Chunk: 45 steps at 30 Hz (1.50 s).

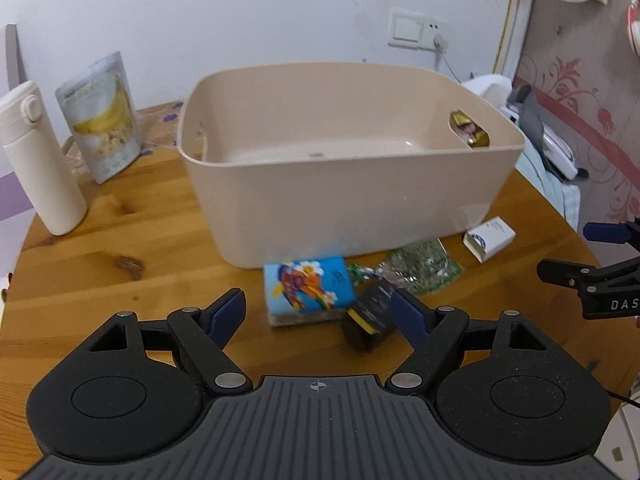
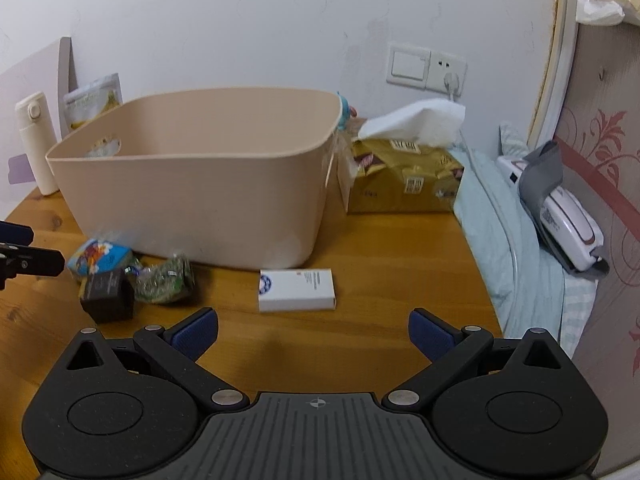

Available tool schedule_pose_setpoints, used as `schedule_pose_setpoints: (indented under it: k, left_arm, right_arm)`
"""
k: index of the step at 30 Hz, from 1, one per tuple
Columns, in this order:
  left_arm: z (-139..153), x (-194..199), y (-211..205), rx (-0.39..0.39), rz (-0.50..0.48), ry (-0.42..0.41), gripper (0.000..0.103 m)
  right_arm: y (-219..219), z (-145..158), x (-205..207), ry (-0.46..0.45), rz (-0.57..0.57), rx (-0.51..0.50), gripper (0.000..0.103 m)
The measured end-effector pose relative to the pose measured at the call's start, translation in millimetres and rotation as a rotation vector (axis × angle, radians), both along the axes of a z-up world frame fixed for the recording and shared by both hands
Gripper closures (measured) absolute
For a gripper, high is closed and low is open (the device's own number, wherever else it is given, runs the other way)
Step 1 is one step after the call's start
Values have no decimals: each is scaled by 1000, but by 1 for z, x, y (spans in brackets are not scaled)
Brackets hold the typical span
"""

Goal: Organize objects
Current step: 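Move both grippers back toward the black box and white medicine box, then grasp the black box with the left gripper while the right grasps the white medicine box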

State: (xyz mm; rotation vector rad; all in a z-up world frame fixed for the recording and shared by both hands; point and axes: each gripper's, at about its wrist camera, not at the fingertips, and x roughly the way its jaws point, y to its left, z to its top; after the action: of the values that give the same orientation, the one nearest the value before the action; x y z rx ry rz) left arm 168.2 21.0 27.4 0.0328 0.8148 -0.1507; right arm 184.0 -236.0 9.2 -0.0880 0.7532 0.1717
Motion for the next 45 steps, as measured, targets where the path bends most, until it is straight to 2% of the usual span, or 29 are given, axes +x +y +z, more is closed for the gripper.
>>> schedule_pose_setpoints:
  k: [13,23,29,33,41,45]
  left_arm:
    - [-22,9,-21,9,-25,19,22]
    - [-31,15,-31,57,-49,15,22]
    - [-33,21,-32,40,-30,3,31]
    - [-35,24,-37,54,-37,4,42]
    - [-39,29,-39,56,-24,-1,49]
    - [-37,27,-37,37,-10,-5,60]
  right_arm:
    - [-9,-21,1,48,-8,-15,0]
    - [0,-33,10,60,21,-19,0]
    - [1,-37,16,54,24,-38,0]
    - [-1,-41,22,62,15,-19,1]
    - [10,-45,36,53,38,-27,2]
    - [16,-46,45,41,37,-44,3]
